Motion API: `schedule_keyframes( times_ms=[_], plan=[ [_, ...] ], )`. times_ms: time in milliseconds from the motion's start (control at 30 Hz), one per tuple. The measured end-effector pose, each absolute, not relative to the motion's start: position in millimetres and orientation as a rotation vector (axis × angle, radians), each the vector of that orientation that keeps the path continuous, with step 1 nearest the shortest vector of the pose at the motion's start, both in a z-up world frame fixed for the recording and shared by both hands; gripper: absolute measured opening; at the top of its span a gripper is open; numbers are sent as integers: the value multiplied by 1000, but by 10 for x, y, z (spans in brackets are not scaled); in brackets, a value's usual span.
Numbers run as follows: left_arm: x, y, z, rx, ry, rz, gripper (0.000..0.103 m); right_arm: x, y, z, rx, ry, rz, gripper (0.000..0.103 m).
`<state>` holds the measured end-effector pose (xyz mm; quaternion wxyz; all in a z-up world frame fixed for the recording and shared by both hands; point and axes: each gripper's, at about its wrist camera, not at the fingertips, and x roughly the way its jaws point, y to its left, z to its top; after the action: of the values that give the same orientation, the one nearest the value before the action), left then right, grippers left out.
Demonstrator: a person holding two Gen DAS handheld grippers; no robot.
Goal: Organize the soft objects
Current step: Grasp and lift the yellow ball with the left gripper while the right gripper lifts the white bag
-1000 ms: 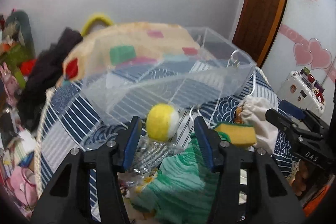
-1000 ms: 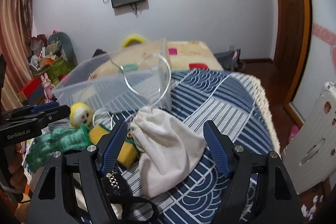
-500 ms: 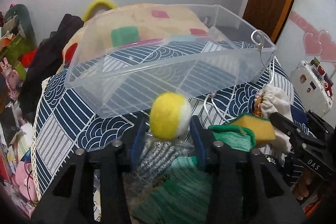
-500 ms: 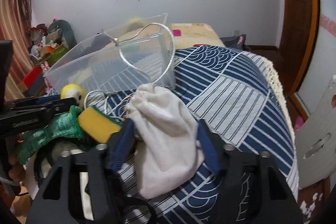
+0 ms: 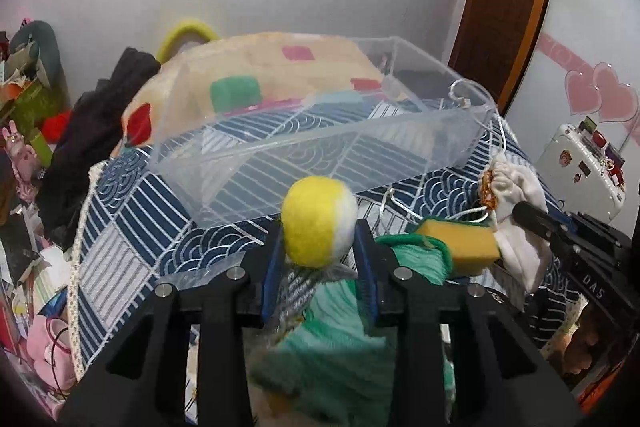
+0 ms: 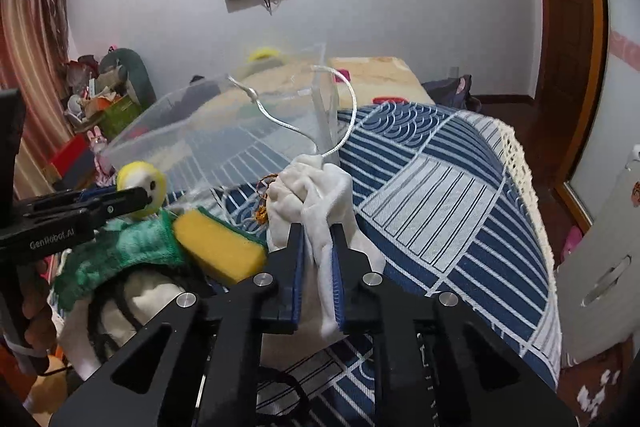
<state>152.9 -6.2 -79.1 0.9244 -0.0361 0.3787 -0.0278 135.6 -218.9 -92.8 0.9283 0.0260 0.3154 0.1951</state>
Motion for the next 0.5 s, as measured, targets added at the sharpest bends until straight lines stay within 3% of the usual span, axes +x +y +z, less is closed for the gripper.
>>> schedule_keyframes(
  times_ms=[500],
  plan=[
    [1106, 191, -136, -88, 553, -10, 34, 1260, -2078, -271, 24, 415, 406, 11]
  ],
)
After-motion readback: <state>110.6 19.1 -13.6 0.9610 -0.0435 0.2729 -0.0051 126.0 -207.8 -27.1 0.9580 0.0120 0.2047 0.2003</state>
